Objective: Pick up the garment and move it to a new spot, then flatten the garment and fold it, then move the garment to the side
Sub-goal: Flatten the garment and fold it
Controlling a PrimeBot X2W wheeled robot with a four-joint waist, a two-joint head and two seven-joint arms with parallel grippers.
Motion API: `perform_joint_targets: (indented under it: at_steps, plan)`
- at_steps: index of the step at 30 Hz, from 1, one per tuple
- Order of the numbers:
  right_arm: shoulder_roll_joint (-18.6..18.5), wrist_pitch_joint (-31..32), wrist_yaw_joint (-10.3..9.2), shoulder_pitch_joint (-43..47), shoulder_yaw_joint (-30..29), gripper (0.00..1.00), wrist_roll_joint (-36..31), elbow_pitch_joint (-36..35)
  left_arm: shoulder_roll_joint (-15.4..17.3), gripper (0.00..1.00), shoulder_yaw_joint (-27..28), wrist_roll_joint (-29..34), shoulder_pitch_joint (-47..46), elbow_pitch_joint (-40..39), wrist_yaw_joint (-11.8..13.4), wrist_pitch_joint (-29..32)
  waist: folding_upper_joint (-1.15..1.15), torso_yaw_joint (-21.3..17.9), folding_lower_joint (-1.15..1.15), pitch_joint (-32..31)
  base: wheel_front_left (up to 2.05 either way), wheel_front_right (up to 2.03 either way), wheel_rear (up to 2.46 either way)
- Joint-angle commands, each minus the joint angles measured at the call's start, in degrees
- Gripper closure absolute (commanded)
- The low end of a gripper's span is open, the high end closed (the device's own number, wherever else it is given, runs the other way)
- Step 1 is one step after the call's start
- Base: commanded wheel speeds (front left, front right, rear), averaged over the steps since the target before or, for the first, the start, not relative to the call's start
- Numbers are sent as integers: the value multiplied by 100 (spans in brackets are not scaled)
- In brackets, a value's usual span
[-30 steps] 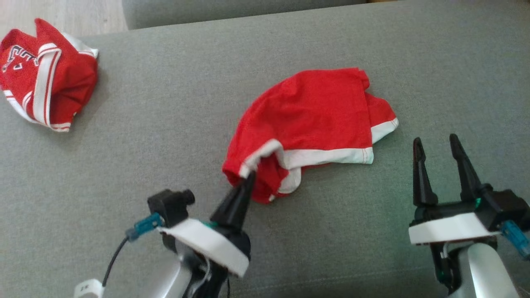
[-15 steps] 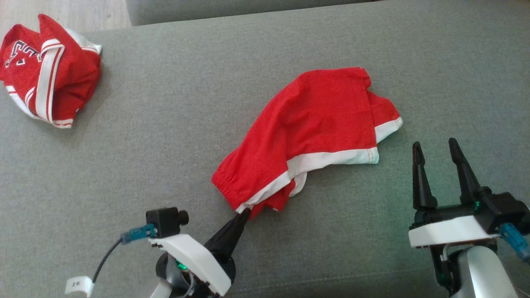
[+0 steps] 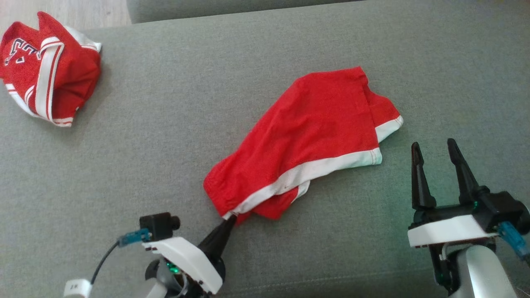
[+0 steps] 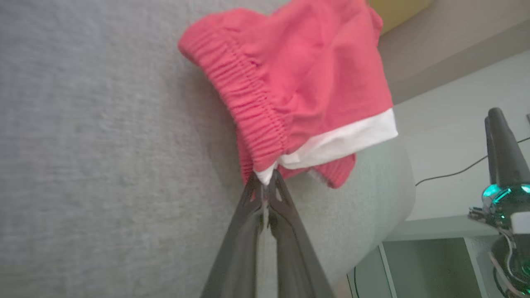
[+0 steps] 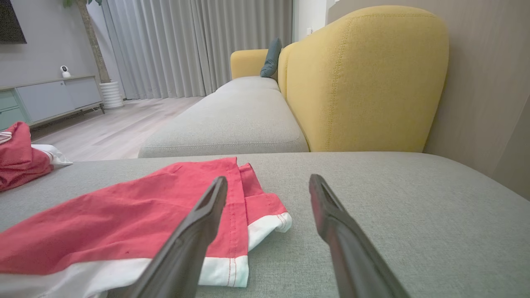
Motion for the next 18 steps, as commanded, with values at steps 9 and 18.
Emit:
perform_joint_targets:
  at_steps: [9, 18]
  plan:
    - [-31, -37, 42, -104, 94, 0, -37, -103, 91, 0, 236, 190, -210, 82, -23, -648, 0, 107, 0, -135, 0, 0, 0]
    - [-31, -37, 42, -28, 26, 0, -57, -64, 314, 0, 375, 539, 7, -330, 273, -1161, 0, 256, 0, -310, 0, 0, 0]
